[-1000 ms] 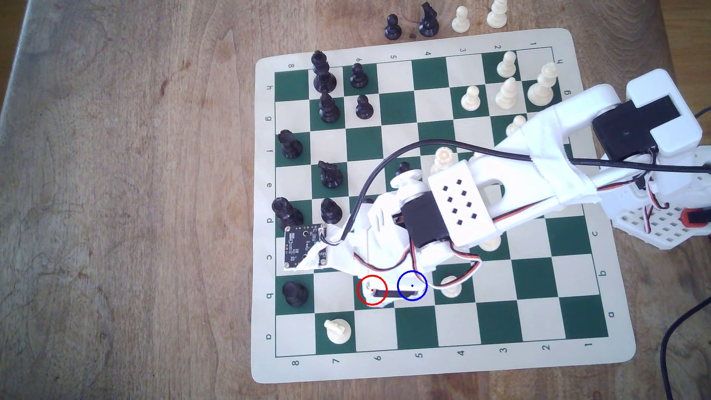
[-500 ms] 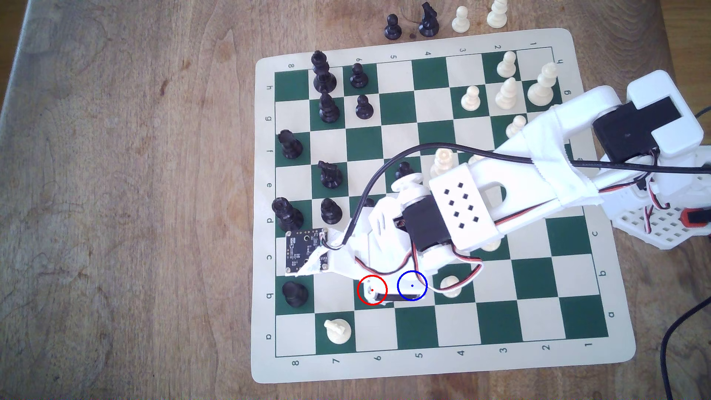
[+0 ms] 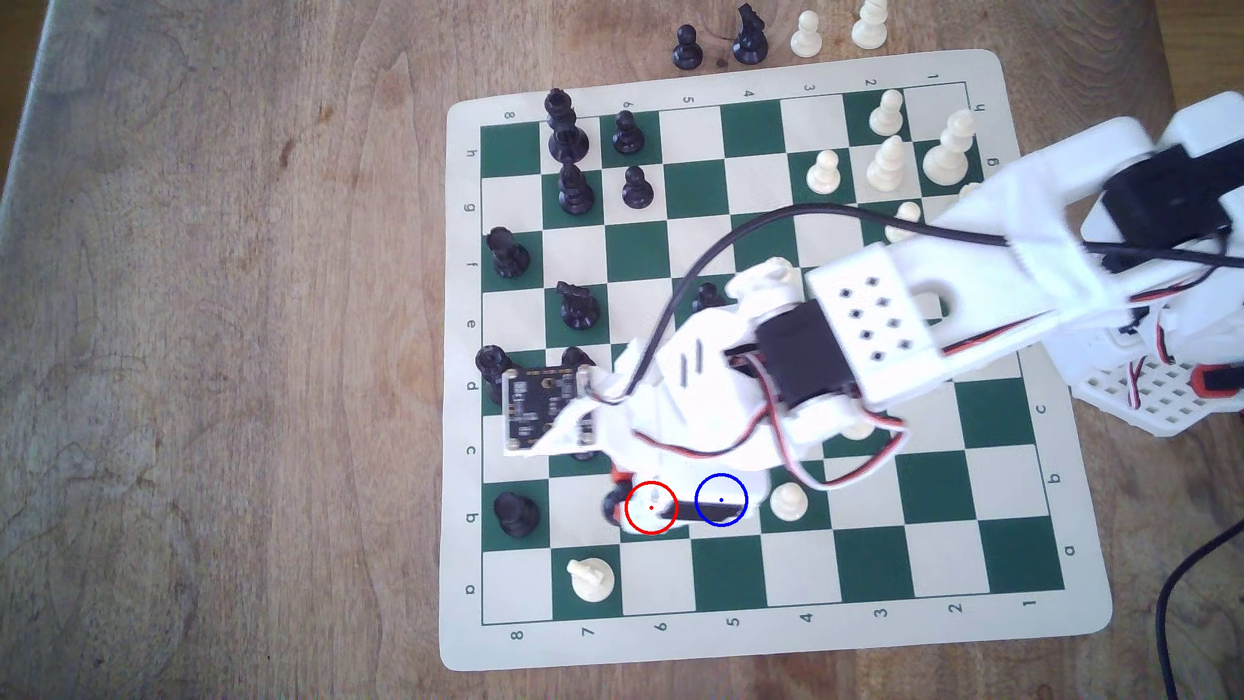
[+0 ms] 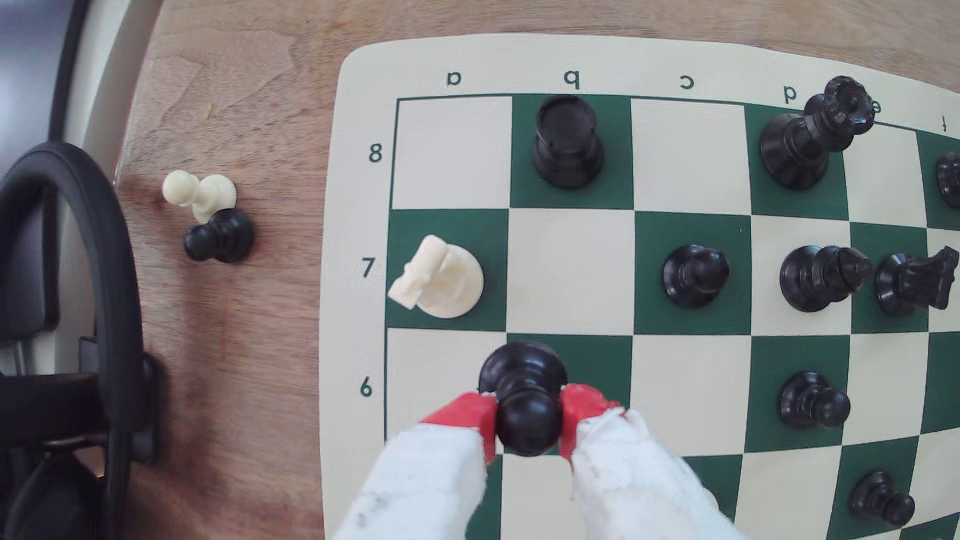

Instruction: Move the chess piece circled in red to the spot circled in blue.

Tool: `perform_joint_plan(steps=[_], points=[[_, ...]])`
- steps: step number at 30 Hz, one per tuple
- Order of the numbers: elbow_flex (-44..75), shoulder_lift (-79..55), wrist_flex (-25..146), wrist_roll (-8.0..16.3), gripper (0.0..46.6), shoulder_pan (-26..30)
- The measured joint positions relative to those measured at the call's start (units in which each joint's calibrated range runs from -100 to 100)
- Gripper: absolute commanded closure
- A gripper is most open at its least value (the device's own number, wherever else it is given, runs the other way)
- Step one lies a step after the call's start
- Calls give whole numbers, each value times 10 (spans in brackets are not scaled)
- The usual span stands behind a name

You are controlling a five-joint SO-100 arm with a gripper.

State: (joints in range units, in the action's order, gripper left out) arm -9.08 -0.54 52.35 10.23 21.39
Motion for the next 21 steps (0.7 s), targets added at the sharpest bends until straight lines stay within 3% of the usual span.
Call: perform_joint_plan(steps=[11,21], points=[[-209,159,-28,-3,464,6],[-274,166,-72,-4,461,22]])
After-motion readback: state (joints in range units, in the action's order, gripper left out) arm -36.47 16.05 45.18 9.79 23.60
